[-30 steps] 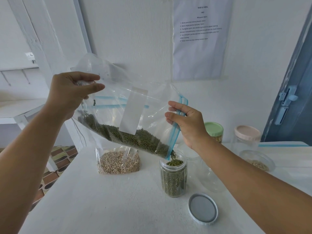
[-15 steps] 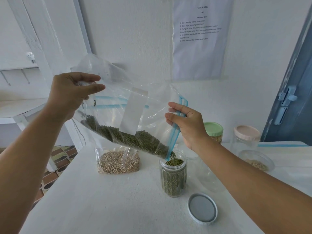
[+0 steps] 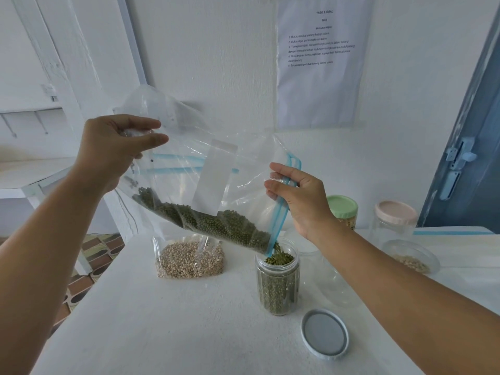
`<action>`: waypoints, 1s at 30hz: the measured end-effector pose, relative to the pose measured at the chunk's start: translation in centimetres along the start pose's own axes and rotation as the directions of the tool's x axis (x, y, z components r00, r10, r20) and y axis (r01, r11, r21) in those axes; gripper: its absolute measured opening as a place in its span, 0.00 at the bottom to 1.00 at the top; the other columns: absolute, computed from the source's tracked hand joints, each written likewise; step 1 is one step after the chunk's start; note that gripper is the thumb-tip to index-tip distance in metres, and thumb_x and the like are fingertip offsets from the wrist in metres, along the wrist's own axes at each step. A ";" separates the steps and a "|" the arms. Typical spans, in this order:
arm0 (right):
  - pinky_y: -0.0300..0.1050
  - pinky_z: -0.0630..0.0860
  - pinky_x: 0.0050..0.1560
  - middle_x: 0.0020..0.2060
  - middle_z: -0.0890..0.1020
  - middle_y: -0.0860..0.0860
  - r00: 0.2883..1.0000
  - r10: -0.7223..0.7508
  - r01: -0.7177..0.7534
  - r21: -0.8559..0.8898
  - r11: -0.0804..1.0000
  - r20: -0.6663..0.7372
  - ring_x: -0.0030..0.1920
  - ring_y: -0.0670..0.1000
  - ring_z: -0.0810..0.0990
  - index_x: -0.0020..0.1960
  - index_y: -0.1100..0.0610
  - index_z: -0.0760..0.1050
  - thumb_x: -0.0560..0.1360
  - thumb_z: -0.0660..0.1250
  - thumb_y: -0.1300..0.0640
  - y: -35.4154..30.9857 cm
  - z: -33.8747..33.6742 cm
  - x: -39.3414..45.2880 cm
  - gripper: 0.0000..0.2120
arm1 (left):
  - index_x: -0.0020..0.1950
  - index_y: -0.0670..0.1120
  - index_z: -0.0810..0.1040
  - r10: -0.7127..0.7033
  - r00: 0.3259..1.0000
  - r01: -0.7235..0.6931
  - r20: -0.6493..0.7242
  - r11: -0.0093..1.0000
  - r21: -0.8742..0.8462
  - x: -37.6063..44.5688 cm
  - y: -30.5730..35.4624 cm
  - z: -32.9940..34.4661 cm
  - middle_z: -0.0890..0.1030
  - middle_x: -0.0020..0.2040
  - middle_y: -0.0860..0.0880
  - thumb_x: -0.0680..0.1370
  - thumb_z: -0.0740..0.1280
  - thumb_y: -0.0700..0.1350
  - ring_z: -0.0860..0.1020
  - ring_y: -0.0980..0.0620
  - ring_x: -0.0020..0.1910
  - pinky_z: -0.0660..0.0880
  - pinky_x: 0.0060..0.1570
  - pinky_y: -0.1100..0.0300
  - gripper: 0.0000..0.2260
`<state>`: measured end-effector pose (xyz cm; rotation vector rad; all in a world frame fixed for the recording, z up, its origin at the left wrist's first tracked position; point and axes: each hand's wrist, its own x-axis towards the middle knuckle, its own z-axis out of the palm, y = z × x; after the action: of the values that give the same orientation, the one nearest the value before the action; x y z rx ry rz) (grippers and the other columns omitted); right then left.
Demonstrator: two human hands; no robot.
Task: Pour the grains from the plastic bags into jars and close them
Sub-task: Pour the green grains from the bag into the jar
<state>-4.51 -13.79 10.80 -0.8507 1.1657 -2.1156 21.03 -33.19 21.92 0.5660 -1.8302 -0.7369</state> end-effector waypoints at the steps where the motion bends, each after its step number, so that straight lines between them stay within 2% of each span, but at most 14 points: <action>1: 0.44 0.84 0.51 0.51 0.84 0.55 1.000 0.002 -0.002 -0.001 1.000 0.001 0.49 0.50 0.85 0.58 0.58 0.85 0.72 0.76 0.71 0.0 0.0 0.0 0.17 | 0.54 0.53 0.88 -0.003 1.000 0.003 -0.001 1.000 0.002 0.0 -0.1 0.0 0.87 0.49 0.48 0.67 0.83 0.52 0.78 0.50 0.42 0.75 0.35 0.66 0.16; 8: 0.45 0.84 0.52 0.51 0.84 0.55 1.000 0.005 -0.005 0.001 1.000 0.000 0.51 0.51 0.85 0.57 0.56 0.86 0.72 0.76 0.71 0.1 -0.1 0.0 0.16 | 0.53 0.54 0.88 -0.011 1.000 0.011 0.005 1.000 0.002 0.0 -0.1 0.0 0.87 0.46 0.53 0.67 0.83 0.52 0.78 0.52 0.40 0.76 0.36 0.66 0.15; 16: 0.45 0.84 0.52 0.50 0.84 0.55 1.000 0.008 -0.008 -0.001 1.000 -0.004 0.50 0.50 0.85 0.59 0.59 0.85 0.72 0.76 0.71 0.2 -0.1 0.1 0.17 | 0.52 0.55 0.88 -0.009 1.000 0.009 0.009 1.000 -0.007 0.2 -0.2 0.1 0.87 0.48 0.49 0.66 0.83 0.54 0.78 0.50 0.41 0.75 0.37 0.63 0.16; 27: 0.44 0.84 0.51 0.50 0.84 0.54 1.000 0.004 -0.004 -0.001 1.000 0.002 0.51 0.51 0.84 0.59 0.59 0.85 0.72 0.76 0.71 0.2 -0.2 0.1 0.17 | 0.50 0.55 0.88 -0.003 1.000 0.003 0.006 1.000 -0.019 0.1 -0.3 0.3 0.87 0.47 0.49 0.67 0.83 0.51 0.78 0.55 0.40 0.74 0.35 0.67 0.13; 30: 0.43 0.84 0.50 0.50 0.84 0.55 1.000 0.006 -0.006 -0.011 1.000 0.011 0.50 0.51 0.85 0.58 0.58 0.85 0.72 0.76 0.71 0.1 -0.1 0.2 0.17 | 0.49 0.56 0.89 -0.011 1.000 0.011 0.001 1.000 -0.023 0.1 -0.7 0.2 0.86 0.46 0.50 0.67 0.83 0.51 0.78 0.53 0.40 0.74 0.34 0.67 0.13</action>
<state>-4.68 -13.92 10.67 -0.8623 1.1735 -2.0990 20.88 -33.72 21.46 0.5612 -1.8182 -0.7645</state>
